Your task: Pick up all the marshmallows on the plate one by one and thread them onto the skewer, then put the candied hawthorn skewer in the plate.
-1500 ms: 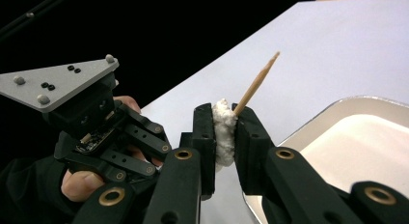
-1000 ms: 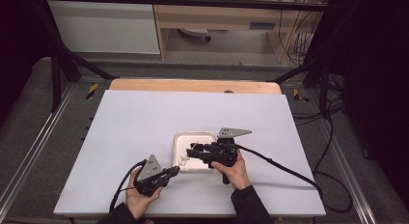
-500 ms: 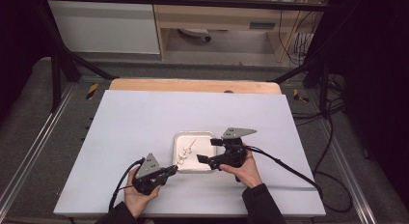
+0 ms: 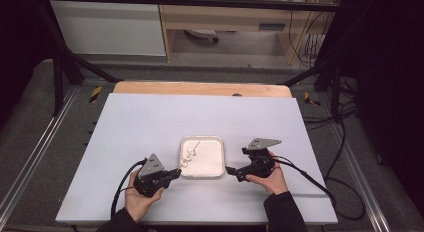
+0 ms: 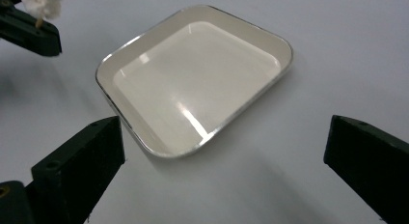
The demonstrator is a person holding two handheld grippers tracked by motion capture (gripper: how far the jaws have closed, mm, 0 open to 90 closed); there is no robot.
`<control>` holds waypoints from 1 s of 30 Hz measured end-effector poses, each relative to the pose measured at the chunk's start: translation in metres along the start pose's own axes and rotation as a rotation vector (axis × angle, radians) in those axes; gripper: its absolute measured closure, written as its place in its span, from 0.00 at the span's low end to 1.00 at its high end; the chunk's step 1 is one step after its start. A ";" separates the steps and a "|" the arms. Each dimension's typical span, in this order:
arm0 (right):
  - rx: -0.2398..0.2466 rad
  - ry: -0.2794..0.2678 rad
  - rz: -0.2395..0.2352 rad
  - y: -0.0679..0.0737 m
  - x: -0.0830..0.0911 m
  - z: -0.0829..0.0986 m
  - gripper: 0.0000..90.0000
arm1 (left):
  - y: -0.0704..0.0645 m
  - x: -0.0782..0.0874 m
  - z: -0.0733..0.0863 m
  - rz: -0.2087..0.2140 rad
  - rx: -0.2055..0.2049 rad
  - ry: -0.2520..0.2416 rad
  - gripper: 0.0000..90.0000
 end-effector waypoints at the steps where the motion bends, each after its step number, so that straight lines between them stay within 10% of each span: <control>1: -0.004 0.003 0.002 -0.003 0.003 0.004 0.01 | 0.001 0.000 -0.002 -0.001 0.006 0.001 0.98; 17: -0.016 0.023 0.068 -0.029 0.032 0.043 0.01 | 0.018 -0.007 -0.026 -0.018 0.033 0.086 0.98; 30: -0.003 0.042 0.088 -0.033 0.038 0.054 0.01 | 0.015 -0.048 -0.034 -0.064 0.010 0.212 0.98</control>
Point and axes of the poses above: each handheld gripper's, and its own axes: x roughly backward along the jaws, z roughly out of its underside, y roughly to its left, the point moved 6 cm from there along -x, roughly forward along the jaws
